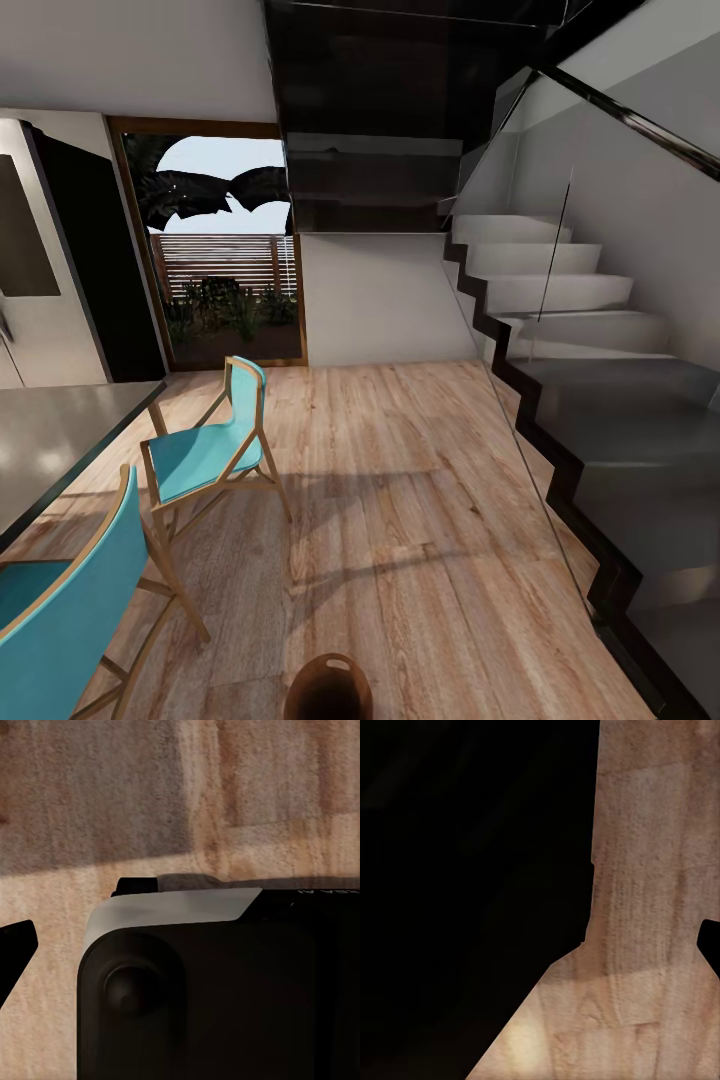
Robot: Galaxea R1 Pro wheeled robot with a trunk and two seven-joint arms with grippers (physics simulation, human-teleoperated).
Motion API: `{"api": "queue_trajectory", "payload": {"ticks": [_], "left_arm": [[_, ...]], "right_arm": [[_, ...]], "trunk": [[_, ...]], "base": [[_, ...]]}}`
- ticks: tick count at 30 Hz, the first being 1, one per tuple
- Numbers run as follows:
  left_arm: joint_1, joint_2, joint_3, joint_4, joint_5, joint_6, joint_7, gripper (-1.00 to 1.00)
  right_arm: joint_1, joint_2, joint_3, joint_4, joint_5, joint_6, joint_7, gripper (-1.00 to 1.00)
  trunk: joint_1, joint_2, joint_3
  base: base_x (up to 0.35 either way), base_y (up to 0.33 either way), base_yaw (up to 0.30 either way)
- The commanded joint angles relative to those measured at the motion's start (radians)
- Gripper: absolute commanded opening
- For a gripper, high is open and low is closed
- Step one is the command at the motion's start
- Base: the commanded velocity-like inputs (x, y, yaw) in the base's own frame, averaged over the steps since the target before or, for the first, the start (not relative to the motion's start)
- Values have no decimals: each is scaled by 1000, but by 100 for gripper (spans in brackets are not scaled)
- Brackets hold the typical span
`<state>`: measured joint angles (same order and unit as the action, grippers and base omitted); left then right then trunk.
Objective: Put the three can of soda from the living room inside the tash can in the kitchen.
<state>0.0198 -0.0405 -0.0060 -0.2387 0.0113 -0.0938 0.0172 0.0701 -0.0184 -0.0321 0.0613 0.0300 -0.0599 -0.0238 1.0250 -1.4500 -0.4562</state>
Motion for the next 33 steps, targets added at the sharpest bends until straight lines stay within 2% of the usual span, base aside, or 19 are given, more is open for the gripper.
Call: {"api": "queue_trajectory", "payload": {"ticks": [1, 33], "left_arm": [[0, 0, 0, 0, 0, 0, 0, 100], [0, 0, 0, 0, 0, 0, 0, 100]], "right_arm": [[0, 0, 0, 0, 0, 0, 0, 100], [0, 0, 0, 0, 0, 0, 0, 100]], "trunk": [[0, 0, 0], [0, 0, 0]], "base": [[0, 0, 0], [0, 0, 0]]}}
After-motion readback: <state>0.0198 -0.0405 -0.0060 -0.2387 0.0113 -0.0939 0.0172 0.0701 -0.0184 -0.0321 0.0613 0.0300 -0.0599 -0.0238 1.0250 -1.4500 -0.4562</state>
